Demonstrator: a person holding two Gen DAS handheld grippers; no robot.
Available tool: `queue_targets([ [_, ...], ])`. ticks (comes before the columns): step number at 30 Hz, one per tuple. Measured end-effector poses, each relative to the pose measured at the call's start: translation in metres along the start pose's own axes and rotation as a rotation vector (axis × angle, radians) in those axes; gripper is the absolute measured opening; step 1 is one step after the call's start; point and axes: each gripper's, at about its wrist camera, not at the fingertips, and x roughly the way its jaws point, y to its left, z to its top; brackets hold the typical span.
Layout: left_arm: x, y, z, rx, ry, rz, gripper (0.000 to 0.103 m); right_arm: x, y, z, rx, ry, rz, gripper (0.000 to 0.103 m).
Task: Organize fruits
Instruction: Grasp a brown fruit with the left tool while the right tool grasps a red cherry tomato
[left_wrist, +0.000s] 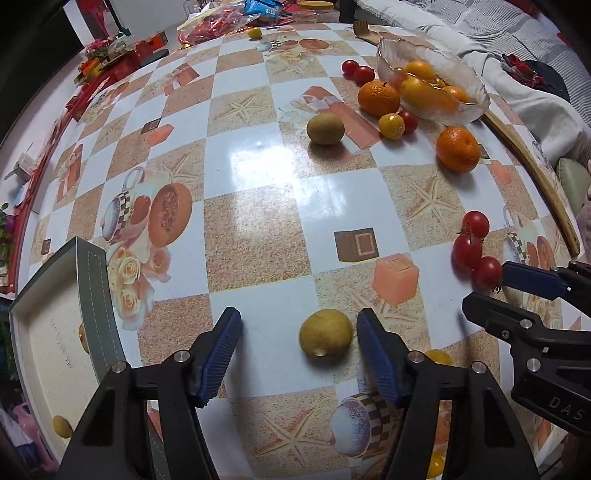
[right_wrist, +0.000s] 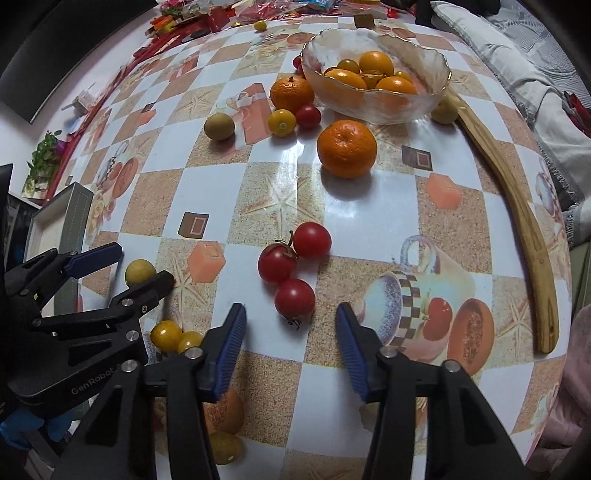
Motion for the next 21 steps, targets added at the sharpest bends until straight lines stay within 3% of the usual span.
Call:
queue_targets([
  [3, -0.002, -0.001, 0.0, -0.013, -0.004, -0.027, 0.054, 0.0, 0.002, 0.0, -0.016, 0.002, -0.024, 0.034],
  [4, -0.003, -0.002, -0.001, -0.012, -0.009, -0.026, 0.046, 0.0, 0.003, 0.0, -0.024, 0.002, -0.038, 0.024],
  [5, -0.004, -0.002, -0.001, -0.009, -0.015, -0.037, 0.027, 0.0, 0.003, -0.001, -0.027, 0.001, -0.045, 0.022],
  [10, -0.011, 0.008, -0.007, -0.068, -0.022, -0.099, 0.028, -0.007, -0.008, -0.002, 0.047, -0.011, 0.015, 0.021],
  [21, -0.056, 0.055, -0.026, -0.171, -0.091, -0.092, 0.028, -0.031, 0.003, -0.005, 0.062, -0.041, 0.084, 0.021],
])
